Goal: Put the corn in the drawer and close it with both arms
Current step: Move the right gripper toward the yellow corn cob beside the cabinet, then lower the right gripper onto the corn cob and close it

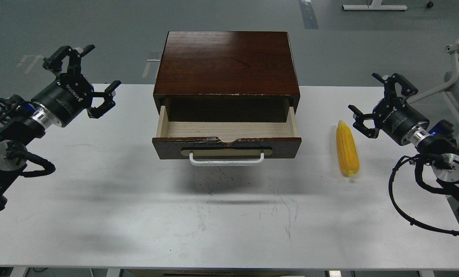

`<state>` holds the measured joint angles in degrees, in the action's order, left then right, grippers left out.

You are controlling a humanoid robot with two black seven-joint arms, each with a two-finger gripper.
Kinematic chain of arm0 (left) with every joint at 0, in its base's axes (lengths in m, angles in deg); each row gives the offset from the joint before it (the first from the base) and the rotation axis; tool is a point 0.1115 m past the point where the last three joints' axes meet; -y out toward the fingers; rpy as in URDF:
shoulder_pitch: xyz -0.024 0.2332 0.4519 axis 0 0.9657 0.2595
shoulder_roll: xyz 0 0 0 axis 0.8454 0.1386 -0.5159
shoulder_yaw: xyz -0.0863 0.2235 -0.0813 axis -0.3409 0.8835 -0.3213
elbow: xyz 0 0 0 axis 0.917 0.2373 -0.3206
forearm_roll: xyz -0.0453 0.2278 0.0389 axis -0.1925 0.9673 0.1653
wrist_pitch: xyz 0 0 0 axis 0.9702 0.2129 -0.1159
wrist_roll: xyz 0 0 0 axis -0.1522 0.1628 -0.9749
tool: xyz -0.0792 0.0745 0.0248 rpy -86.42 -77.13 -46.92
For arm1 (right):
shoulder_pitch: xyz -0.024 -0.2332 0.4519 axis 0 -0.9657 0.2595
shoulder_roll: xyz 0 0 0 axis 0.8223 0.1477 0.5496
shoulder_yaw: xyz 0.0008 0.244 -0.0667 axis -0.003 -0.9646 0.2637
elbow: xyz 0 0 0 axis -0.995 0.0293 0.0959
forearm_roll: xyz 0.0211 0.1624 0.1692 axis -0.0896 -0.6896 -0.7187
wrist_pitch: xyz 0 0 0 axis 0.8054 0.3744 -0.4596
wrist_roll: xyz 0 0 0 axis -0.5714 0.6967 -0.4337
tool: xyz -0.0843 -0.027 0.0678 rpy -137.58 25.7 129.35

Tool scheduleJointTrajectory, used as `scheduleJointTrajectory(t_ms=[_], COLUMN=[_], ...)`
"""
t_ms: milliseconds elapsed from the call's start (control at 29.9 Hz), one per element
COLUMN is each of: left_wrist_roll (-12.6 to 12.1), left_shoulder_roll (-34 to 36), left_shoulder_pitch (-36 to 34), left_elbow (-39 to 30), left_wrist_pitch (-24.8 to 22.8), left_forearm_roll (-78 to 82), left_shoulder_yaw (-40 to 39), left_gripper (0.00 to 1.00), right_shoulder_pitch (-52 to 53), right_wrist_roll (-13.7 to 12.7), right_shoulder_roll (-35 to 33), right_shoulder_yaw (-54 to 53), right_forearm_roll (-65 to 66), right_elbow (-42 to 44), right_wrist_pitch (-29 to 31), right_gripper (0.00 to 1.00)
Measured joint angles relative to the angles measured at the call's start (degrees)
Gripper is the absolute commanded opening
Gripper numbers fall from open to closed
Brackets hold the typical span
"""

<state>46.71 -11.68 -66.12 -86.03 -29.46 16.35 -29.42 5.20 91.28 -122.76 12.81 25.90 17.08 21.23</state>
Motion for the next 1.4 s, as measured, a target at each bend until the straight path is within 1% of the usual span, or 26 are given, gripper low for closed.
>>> scheduleJointTrajectory(t_ms=[167, 401, 434, 568, 635, 768, 969, 1069, 1236, 1303, 1403], left_wrist_roll=[0.0, -0.4, -0.5, -0.6, -0.4, 0.0, 0.2, 0.3, 1.0, 1.2, 1.3], left_shoulder_roll=[-0.2, 0.2, 0.3, 0.4, 0.3, -0.3, -2.0, -2.3, -2.0, -1.9, -1.8], left_shoulder_pitch=[0.3, -0.5, -0.8, -3.2, -4.2, -5.1, -5.9, -6.0, -6.0, -6.0, -6.0], left_elbow=[0.1, 0.9, 1.6, 4.7, 5.6, 5.6, 5.1, 4.7, 4.2, 4.0, 3.8], left_wrist_pitch=[0.0, 0.0, 0.0, 0.0, 0.0, 0.0, 0.0, 0.0, 0.0, 0.0, 0.0], left_forearm_roll=[0.0, 0.0, 0.0, 0.1, 0.4, 1.0, 1.9, 1.9, 1.9, 1.9, 1.9], left_shoulder_yaw=[0.0, -0.2, -0.2, -0.2, 0.1, 0.7, 0.7, 0.3, -0.1, -0.2, -0.3], left_gripper=[0.99, 0.99, 0.99, 0.99, 0.99, 0.99, 0.99, 0.99, 0.99, 0.99, 0.99], right_shoulder_pitch=[0.0, 0.0, 0.1, 1.0, 2.3, 6.2, 12.6, 16.0, 17.5, 17.6, 17.9], right_wrist_roll=[0.0, 0.8, 1.0, 3.5, 4.4, 4.9, 5.0, 5.1, 6.4, 7.1, 8.2], right_shoulder_roll=[-0.2, -0.8, -1.0, -3.8, -5.8, -9.9, -15.1, -15.4, -14.5, -13.3, -11.3], right_shoulder_yaw=[0.0, 0.0, 0.1, 0.1, 0.2, 0.2, 1.4, 5.0, 12.0, 15.3, 20.8], right_forearm_roll=[0.1, 0.4, 0.5, 2.0, 5.4, 16.2, 37.7, 51.5, 67.4, 72.2, 77.4], right_elbow=[-0.1, -0.2, -0.3, -1.4, -2.0, -3.0, -3.9, -4.1, -5.1, -4.8, -4.5], right_wrist_pitch=[0.0, 0.0, 0.0, 0.0, 0.0, 0.0, 0.0, 0.0, 0.0, -0.3, -2.8], right_gripper=[1.00, 1.00, 1.00, 1.00, 1.00, 1.00, 1.00, 1.00, 1.00, 1.00, 1.00])
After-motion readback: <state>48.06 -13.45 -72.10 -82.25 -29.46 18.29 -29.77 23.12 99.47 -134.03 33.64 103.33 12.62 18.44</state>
